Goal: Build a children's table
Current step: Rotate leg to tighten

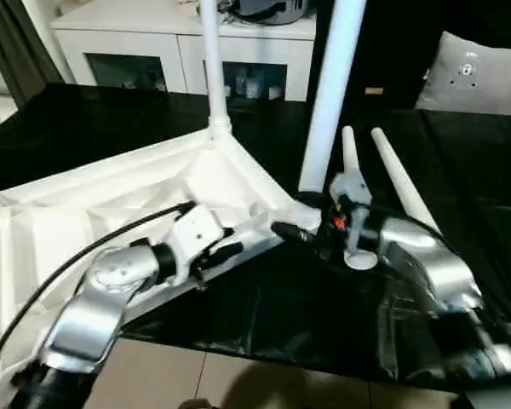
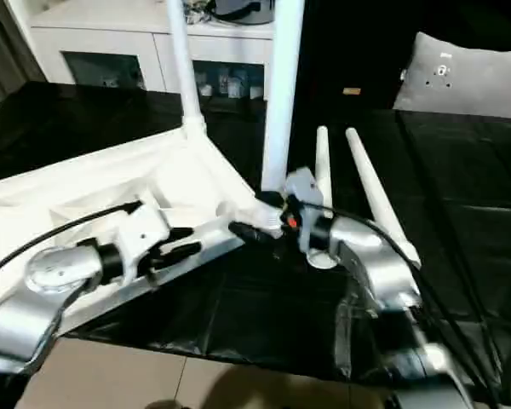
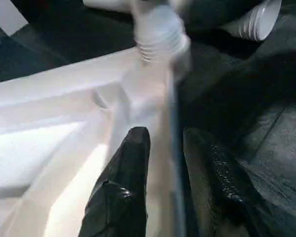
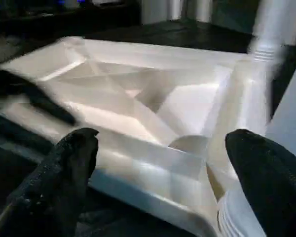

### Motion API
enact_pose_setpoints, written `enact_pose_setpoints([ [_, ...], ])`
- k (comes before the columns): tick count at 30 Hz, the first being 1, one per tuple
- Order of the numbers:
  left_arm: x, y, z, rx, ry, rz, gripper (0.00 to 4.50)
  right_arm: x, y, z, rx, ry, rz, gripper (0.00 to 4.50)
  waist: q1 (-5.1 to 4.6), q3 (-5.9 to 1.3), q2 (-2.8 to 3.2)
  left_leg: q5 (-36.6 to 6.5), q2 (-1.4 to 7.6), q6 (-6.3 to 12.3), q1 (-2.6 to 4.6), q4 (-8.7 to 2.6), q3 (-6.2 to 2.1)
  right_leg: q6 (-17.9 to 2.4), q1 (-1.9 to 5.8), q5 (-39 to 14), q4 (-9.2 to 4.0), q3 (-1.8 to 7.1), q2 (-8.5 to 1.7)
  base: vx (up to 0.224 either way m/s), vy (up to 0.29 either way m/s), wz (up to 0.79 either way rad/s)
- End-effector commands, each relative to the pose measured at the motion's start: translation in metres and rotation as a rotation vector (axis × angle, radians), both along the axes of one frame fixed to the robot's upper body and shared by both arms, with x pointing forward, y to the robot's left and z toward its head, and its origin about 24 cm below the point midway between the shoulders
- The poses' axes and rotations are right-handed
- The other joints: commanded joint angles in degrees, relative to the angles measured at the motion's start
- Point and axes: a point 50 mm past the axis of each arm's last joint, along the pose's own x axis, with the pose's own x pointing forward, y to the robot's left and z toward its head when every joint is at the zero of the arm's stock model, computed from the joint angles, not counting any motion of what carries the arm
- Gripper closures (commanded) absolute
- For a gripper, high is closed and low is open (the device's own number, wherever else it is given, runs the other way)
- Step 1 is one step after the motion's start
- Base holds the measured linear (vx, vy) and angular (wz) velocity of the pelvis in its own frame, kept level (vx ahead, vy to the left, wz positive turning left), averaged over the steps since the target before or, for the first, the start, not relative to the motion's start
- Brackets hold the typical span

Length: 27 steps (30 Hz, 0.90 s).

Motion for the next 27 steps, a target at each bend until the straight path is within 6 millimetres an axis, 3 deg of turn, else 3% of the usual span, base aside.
enact_pose_setpoints([
  [1,0.0,0.003,0.005,0.005,-0.019,0.012,3.2,0.015,-0.007,0.001,-0.027,-0.046,-0.122,0.0,-0.14,-3.2,-0.24,-12.15,1.59,3.11,-0.04,-3.87,-0.13,-5.71,2.9,-23.19,-4.58,2.99,-4.67,0.0,0.0,0.0],
  [2,0.001,0.005,0.006,0.012,-0.029,0.032,3.2,0.022,-0.007,0.001,-0.034,-0.067,-0.191,0.0,-0.18,-3.24,-0.1,-12.16,1.63,2.91,-0.04,-3.88,-0.17,-6.03,2.86,-23.06,-4.46,3.01,-4.78,0.0,0.0,0.0],
  [4,0.002,0.008,0.007,0.025,-0.045,0.06,3.2,0.028,-0.005,0.002,-0.02,-0.095,-0.248,0.0,-0.08,-3.33,-0.57,-11.63,1.64,2.49,0.11,-3.81,0.02,-6.33,2.82,-22.06,-4.35,3.22,-4.83,0.0,0.0,0.0],
  [5,0.003,0.009,0.008,0.029,-0.049,0.069,3.2,0.029,-0.004,0.002,-0.014,-0.101,-0.258,0.0,-0.06,-3.37,-0.25,-11.28,1.63,2.47,0.06,-3.87,-0.05,-6.76,2.94,-21.04,-4.09,3.22,-4.76,0.0,0.0,0.0],
  [6,0.005,0.014,0.009,0.042,-0.062,0.115,3.2,0.029,0.003,0.0,0.014,-0.102,-0.246,0.0,-0.05,-3.47,-0.48,-10.93,1.69,2.55,0.04,-3.81,0.03,-6.86,2.94,-20.01,-3.94,3.27,-4.73,0.0,0.0,0.0],
  [10,0.01,0.025,0.011,0.062,-0.077,0.217,3.2,0.018,0.02,-0.005,0.047,-0.105,-0.155,0.0,-0.2,-3.59,-0.42,-9.01,1.83,3.53,-0.37,-3.82,-0.06,-8.07,3.31,-14.5,-3.15,3.39,-4.63,0.0,0.0,0.0],
  [13,0.014,0.04,0.011,0.097,-0.078,0.32,3.2,0.008,0.033,-0.012,0.057,-0.109,-0.095,0.0,-0.14,-3.5,-0.25,-9.22,1.78,3.72,-0.33,-3.83,-0.01,-8.47,3.25,-14.91,-3.28,3.41,-4.71,0.0,0.0,0.0],
  [16,0.018,0.055,0.009,0.159,-0.082,0.39,3.2,-0.001,0.04,-0.019,0.043,-0.1,-0.076,0.0,-0.21,-3.3,-0.31,-11.19,1.64,3.34,-0.17,-4.02,-0.06,-7.11,3.17,-18.34,-3.75,3.29,-4.54,0.0,0.0,0.0],
  [17,0.018,0.059,0.008,0.185,-0.084,0.405,3.46,-0.004,0.042,-0.021,0.034,-0.094,-0.07,0.0,-0.11,-3.18,-0.31,-11.89,1.62,3.15,-0.07,-4.11,-0.1,-6.24,3.06,-19.98,-4.0,3.32,-4.55,0.0,0.0,0.0],
  [20,0.018,0.067,0.006,0.221,-0.069,0.428,3.58,-0.013,0.043,-0.027,0.007,-0.055,-0.057,0.0,-0.15,-3.09,-0.38,-13.35,1.73,2.54,0.11,-4.35,-0.25,-5.28,2.97,-22.21,-4.27,3.35,-4.6,0.0,0.0,0.0],
  [22,0.018,0.07,0.005,0.235,-0.066,0.439,3.58,-0.016,0.043,-0.028,-0.003,-0.041,-0.043,0.0,0.0,-3.11,-0.25,-13.36,1.76,2.45,0.12,-4.35,-0.27,-5.24,2.86,-21.87,-4.18,3.49,-4.66,0.0,0.0,0.0],
  [23,0.018,0.074,0.004,0.261,-0.06,0.456,3.92,-0.021,0.043,-0.03,-0.018,-0.023,-0.028,0.0,0.05,-3.05,-0.28,-13.85,1.73,2.4,0.17,-4.4,-0.27,-5.01,2.87,-22.26,-4.34,3.43,-4.61,0.0,0.0,0.0],
  [27,0.018,0.089,-0.002,0.348,-0.048,0.524,3.99,-0.032,0.038,-0.038,-0.082,0.028,-0.001,0.0,0.09,-3.18,-0.35,-13.13,1.58,2.43,-0.02,-4.35,-0.34,-4.47,2.98,-21.16,-4.19,3.44,-4.55,0.0,0.0,0.0],
])
